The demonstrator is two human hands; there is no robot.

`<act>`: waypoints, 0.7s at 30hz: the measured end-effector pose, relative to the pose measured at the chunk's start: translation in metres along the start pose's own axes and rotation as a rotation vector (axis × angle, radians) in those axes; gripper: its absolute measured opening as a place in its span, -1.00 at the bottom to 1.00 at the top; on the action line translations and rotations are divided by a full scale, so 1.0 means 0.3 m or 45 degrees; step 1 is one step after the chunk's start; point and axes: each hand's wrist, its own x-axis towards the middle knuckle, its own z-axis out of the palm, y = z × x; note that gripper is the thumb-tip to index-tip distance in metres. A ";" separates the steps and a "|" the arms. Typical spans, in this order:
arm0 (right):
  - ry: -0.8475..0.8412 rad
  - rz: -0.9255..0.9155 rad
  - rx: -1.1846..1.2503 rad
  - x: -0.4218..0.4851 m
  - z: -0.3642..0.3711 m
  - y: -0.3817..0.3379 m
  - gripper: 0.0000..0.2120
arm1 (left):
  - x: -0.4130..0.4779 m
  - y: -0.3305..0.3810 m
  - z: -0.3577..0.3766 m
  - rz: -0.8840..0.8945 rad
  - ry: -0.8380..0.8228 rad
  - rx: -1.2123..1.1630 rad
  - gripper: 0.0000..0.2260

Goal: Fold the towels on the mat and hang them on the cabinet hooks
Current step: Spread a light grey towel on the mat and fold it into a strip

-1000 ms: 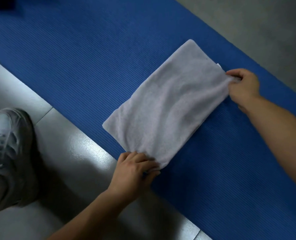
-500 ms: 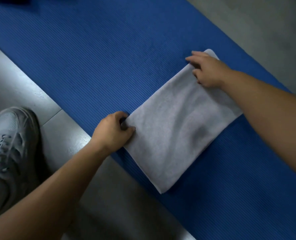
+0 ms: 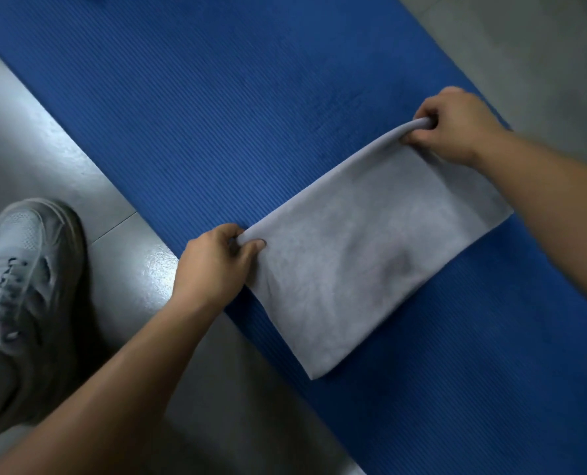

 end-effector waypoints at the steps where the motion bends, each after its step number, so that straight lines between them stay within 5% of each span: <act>1: 0.003 -0.008 0.023 0.013 0.006 -0.004 -0.81 | 0.004 -0.003 -0.011 -0.002 0.000 -0.041 -0.77; 5: -0.098 -0.059 0.010 0.066 0.006 0.001 -0.85 | 0.030 -0.003 -0.049 0.008 -0.003 -0.217 -0.76; 10: 0.222 0.006 0.233 0.087 -0.045 -0.004 -0.70 | 0.056 0.036 -0.089 0.137 0.243 -0.509 -0.91; 16: 0.363 0.003 0.328 -0.050 -0.113 0.040 -0.71 | -0.053 0.056 -0.097 0.785 0.278 -0.199 -0.95; 21: 0.231 0.011 0.255 -0.254 -0.058 0.164 -0.71 | -0.168 -0.009 0.031 0.918 0.128 0.063 -0.76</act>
